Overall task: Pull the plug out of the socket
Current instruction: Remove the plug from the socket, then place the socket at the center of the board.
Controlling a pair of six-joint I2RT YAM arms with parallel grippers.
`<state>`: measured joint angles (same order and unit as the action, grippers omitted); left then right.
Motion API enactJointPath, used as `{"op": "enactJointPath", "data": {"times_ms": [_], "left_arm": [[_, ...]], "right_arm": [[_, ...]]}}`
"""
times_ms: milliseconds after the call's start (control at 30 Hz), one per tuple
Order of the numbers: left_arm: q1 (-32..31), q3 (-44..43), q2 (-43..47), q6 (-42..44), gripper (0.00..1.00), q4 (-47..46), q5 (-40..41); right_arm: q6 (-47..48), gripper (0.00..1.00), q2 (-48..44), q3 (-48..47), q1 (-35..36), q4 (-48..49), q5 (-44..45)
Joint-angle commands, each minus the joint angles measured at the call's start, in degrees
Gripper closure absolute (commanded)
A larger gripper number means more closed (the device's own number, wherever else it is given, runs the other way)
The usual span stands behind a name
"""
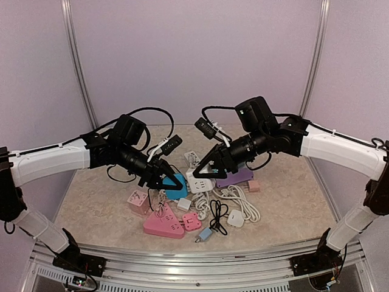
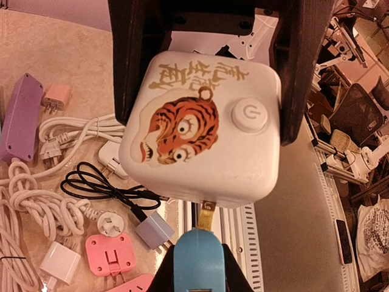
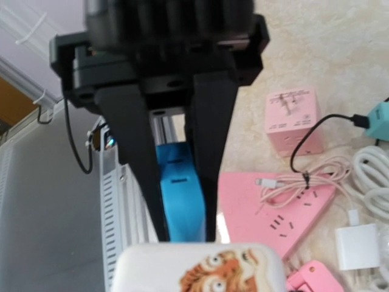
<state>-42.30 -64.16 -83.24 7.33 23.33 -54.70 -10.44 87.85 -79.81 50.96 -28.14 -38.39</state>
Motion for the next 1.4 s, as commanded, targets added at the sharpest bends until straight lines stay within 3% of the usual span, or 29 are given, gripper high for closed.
{"op": "enactJointPath", "data": {"times_ms": [0,500,800,1033,1367], "left_arm": [[0.61,-0.44,1.21,-1.31,1.0,-3.26,1.69],[3.62,1.06,2.6,-4.72,1.0,-7.2,3.42],[6.09,-0.09,3.52,-8.71,1.0,-6.62,12.22],[9.5,0.52,2.13,-17.14,1.0,-10.28,19.05],[10.48,-2.78,-2.65,-20.49,1.0,-10.44,30.5]], "right_arm": [[-2.32,1.0,-4.93,2.09,-0.58,5.38,2.42],[-3.92,1.0,-10.37,5.38,-3.46,8.59,6.2],[-2.59,1.0,-11.82,4.72,-3.44,4.08,21.53],[-5.96,1.0,-9.3,8.62,-3.44,5.57,26.96],[-11.8,1.0,-2.29,16.56,-3.47,12.08,29.91]]}}
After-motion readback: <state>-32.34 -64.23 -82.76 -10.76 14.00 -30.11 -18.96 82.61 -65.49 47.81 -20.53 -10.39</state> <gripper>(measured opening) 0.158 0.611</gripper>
